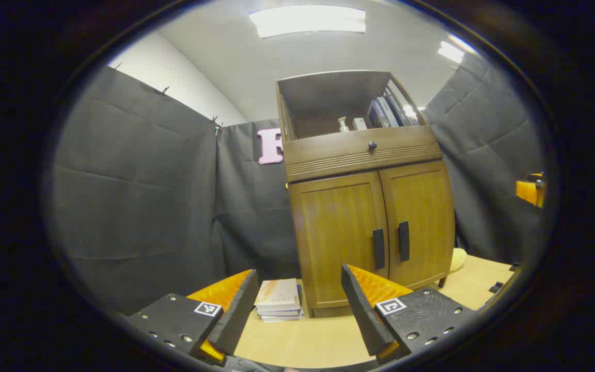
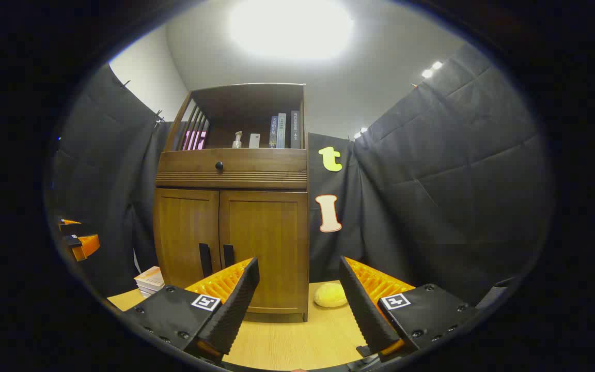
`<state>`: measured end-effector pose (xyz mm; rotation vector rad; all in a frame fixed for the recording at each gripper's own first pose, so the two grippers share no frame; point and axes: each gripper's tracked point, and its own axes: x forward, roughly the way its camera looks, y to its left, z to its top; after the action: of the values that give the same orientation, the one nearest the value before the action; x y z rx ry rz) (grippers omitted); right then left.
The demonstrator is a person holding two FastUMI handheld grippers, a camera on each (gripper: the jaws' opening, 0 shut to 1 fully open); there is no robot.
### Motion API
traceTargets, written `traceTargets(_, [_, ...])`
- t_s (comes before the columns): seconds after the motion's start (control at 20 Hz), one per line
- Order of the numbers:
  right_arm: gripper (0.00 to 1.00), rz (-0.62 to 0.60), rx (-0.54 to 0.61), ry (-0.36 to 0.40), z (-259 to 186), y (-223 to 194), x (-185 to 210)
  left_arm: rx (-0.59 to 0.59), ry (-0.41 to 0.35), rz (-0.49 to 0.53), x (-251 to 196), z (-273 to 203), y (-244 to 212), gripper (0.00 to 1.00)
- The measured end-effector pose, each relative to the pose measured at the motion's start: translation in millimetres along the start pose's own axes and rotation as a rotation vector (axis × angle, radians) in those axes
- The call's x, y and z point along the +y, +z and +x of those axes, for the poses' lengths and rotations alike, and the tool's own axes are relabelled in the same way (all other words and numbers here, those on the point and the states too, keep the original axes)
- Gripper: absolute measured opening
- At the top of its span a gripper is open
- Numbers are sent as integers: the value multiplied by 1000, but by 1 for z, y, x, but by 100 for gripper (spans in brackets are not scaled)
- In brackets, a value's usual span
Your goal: Open the right door of the double-door shoe cabinet with the right hand, and open the left door with the left hand.
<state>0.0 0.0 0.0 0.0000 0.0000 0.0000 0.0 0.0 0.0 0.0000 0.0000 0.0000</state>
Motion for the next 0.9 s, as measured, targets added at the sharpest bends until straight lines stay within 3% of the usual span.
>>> traceTargets(0.05, [97,0,-1,-3,-1,0,-1,1,-3,-4,0,0,-1,94])
traceTargets(0.1, [92,0,-1,-6,-2,0,-1,4,-5,-8,1,1,-2,94])
traceTargets(0.3, [92,4,4,-18,-2,-2,-3,8,-5,-18,1,0,-6,94])
traceTargets(0.35, [97,5,6,-19,-2,-3,-3,9,-6,-18,1,0,-6,94])
traceTargets(0.4, [92,4,8,-20,-1,-3,-3,11,-7,-19,0,1,-7,94])
traceTargets(0.45, [97,2,9,-23,-1,-4,-4,12,-9,-23,-1,0,-8,94])
traceTargets(0.75, [97,16,14,-12,8,-6,2,13,-12,-26,-1,3,-9,94])
traceTargets(0.8, [92,24,17,-7,10,-6,5,12,-11,-25,0,2,-8,94])
traceTargets(0.9, [92,41,20,4,19,-7,12,9,-7,-21,2,2,-9,94])
